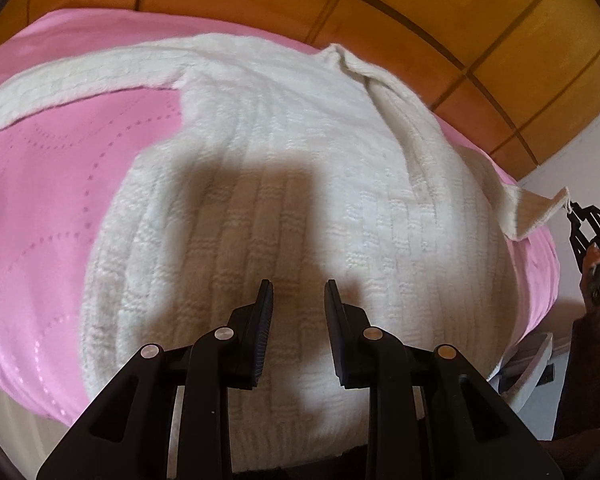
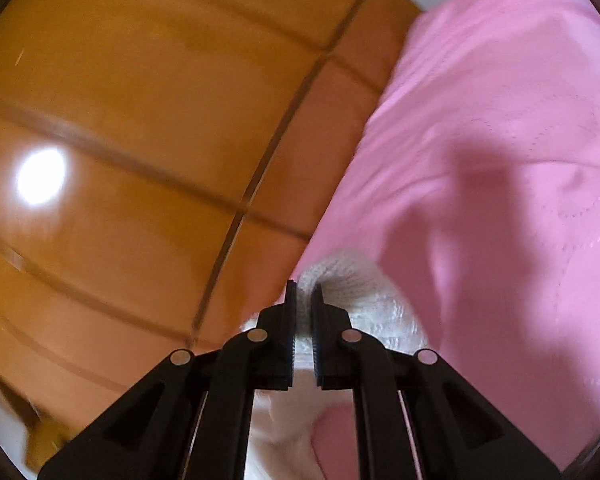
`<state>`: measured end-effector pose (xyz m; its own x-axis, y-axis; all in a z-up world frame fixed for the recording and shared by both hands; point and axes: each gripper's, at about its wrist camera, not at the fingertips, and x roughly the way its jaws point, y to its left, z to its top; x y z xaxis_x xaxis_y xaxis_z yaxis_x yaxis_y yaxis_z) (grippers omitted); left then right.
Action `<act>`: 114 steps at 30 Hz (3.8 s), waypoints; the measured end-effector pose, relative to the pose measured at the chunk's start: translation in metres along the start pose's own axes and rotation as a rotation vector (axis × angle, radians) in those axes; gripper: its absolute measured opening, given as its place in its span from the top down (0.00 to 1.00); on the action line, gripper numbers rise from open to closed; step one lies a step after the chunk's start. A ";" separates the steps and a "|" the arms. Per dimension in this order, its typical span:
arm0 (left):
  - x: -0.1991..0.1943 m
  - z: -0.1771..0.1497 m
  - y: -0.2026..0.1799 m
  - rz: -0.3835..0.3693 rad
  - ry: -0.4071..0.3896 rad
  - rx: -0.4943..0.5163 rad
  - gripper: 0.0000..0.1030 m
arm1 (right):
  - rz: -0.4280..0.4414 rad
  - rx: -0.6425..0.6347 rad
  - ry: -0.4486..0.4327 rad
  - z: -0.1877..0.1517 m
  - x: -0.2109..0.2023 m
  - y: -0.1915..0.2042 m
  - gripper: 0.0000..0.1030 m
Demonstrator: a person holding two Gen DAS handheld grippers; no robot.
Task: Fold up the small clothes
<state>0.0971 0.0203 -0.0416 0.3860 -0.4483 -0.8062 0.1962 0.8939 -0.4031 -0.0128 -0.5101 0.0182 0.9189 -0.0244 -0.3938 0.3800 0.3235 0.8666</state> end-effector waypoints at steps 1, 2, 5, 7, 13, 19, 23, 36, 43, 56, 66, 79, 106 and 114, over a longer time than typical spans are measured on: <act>0.001 0.001 0.001 0.005 0.003 -0.004 0.76 | -0.032 0.010 -0.039 0.011 0.000 -0.002 0.94; 0.002 0.001 0.001 0.011 0.006 -0.008 0.76 | -0.051 0.029 -0.069 0.022 -0.001 -0.006 0.94; 0.007 0.005 -0.002 0.028 0.018 -0.011 0.76 | -0.091 0.109 -0.126 0.061 0.002 -0.019 0.94; 0.010 0.007 -0.006 0.034 0.024 -0.003 0.74 | -0.124 0.130 -0.161 0.078 0.004 -0.023 0.94; 0.019 0.012 -0.019 0.050 0.031 0.029 0.55 | -0.293 0.131 -0.144 0.116 0.036 -0.038 0.99; 0.020 0.013 -0.017 0.050 0.020 0.020 0.55 | -0.362 -0.066 -0.110 0.094 0.031 -0.038 0.86; 0.020 0.012 -0.017 0.047 0.017 0.029 0.55 | -0.307 -0.121 -0.054 0.050 0.004 -0.048 0.66; 0.015 0.005 -0.015 0.028 0.007 -0.007 0.50 | -0.126 0.031 0.227 -0.059 0.077 -0.098 0.74; 0.018 0.003 -0.017 0.038 0.020 -0.005 0.50 | 0.041 -0.039 0.220 -0.055 0.058 -0.057 0.94; 0.025 0.010 -0.019 0.041 0.035 0.000 0.47 | -0.327 -0.256 0.054 0.013 0.064 0.039 0.94; 0.024 0.008 -0.014 0.032 0.035 -0.009 0.46 | -0.448 -0.266 0.006 0.073 0.157 0.032 0.47; 0.026 0.011 -0.016 0.029 0.044 0.001 0.42 | -0.254 -0.176 0.174 0.017 0.125 -0.030 0.49; -0.024 0.011 0.022 0.131 -0.073 -0.012 0.42 | -0.451 -0.389 0.095 -0.009 0.116 -0.009 0.45; -0.045 -0.015 0.083 0.175 -0.062 -0.126 0.42 | -0.062 -0.296 0.655 -0.156 0.071 -0.027 0.40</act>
<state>0.0827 0.1150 -0.0448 0.4595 -0.2821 -0.8422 0.0082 0.9495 -0.3135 0.0256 -0.3729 -0.0814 0.6086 0.4911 -0.6232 0.2993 0.5853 0.7536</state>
